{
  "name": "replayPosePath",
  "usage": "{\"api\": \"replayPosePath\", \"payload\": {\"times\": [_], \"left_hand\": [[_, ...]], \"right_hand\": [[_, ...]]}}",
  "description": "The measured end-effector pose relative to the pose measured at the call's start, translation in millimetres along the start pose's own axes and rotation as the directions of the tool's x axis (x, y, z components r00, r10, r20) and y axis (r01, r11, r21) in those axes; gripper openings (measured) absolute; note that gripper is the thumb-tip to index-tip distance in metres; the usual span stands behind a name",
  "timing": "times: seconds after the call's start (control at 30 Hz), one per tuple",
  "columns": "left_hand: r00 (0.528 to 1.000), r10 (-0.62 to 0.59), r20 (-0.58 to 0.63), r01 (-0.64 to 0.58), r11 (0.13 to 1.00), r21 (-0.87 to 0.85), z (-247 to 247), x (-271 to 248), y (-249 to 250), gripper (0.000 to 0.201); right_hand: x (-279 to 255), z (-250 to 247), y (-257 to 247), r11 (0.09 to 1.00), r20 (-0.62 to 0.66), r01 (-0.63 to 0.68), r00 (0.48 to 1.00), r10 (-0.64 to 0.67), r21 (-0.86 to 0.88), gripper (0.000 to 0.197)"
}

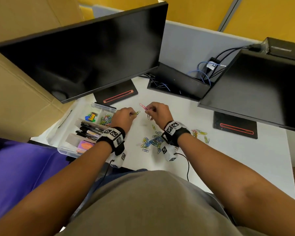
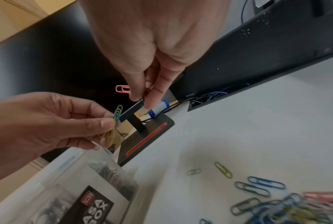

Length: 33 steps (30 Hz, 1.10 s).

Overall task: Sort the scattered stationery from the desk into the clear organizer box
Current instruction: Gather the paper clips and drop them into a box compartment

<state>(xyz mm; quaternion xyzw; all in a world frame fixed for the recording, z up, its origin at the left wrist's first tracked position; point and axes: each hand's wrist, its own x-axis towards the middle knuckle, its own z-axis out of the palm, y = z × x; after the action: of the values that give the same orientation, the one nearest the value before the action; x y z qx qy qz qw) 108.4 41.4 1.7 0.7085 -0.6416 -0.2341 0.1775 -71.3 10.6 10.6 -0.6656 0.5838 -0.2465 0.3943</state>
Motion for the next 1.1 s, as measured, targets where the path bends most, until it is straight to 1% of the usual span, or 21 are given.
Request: {"api": "replayPosePath", "payload": {"times": [0.17, 0.4, 0.53, 0.63, 0.7, 0.77, 0.9, 0.97, 1.03, 1.1], "left_hand": [[0.996, -0.026, -0.088, 0.023, 0.999, -0.031, -27.8, 1.4, -12.4, 0.014], [0.978, -0.13, -0.161, 0.132, 0.991, 0.003, -58.9, -1.8, -45.6, 0.012], [0.978, -0.171, -0.119, 0.18, 0.981, 0.073, -62.5, -5.0, -71.0, 0.014], [0.985, -0.156, -0.068, 0.163, 0.978, 0.13, -60.6, -6.3, -81.8, 0.016], [0.99, -0.139, -0.037, 0.143, 0.979, 0.149, -58.6, -6.5, -86.8, 0.014], [0.992, -0.123, -0.02, 0.125, 0.984, 0.13, -57.8, -6.6, -92.2, 0.011], [0.997, -0.057, -0.043, 0.061, 0.995, 0.083, -58.2, -6.5, -100.1, 0.005], [0.996, -0.056, -0.068, 0.062, 0.994, 0.089, -59.2, -7.7, -104.1, 0.009], [0.994, -0.083, -0.072, 0.091, 0.989, 0.115, -60.7, -8.3, -108.5, 0.016], [0.992, -0.105, -0.064, 0.112, 0.986, 0.125, -62.0, -8.3, -112.5, 0.019]], "right_hand": [[12.0, 15.9, -24.5, 0.999, -0.005, 0.013, 1.0, -0.013, 0.052, 0.008], [19.3, 42.5, -58.0, 0.993, -0.002, 0.068, 0.998, -0.068, 0.094, 0.003], [21.7, 62.9, -73.1, 0.99, 0.009, 0.083, 0.996, -0.084, 0.116, 0.003], [20.4, 76.4, -82.2, 0.988, 0.022, 0.083, 0.996, -0.087, 0.128, 0.003], [20.4, 85.8, -85.0, 0.991, 0.033, 0.076, 0.996, -0.08, 0.112, 0.004], [21.6, 95.7, -85.7, 0.994, 0.046, 0.055, 0.997, -0.06, 0.094, 0.005], [23.4, 109.5, -86.9, 0.999, 0.047, 0.022, 0.999, -0.024, 0.048, 0.005], [24.7, 114.7, -88.9, 1.0, 0.045, 0.018, 0.999, -0.019, 0.011, 0.005], [25.9, 120.1, -91.3, 0.999, 0.049, 0.013, 0.999, -0.011, -0.042, 0.005], [26.2, 124.1, -94.1, 0.99, 0.067, 0.035, 0.997, -0.026, -0.137, 0.005]]}}
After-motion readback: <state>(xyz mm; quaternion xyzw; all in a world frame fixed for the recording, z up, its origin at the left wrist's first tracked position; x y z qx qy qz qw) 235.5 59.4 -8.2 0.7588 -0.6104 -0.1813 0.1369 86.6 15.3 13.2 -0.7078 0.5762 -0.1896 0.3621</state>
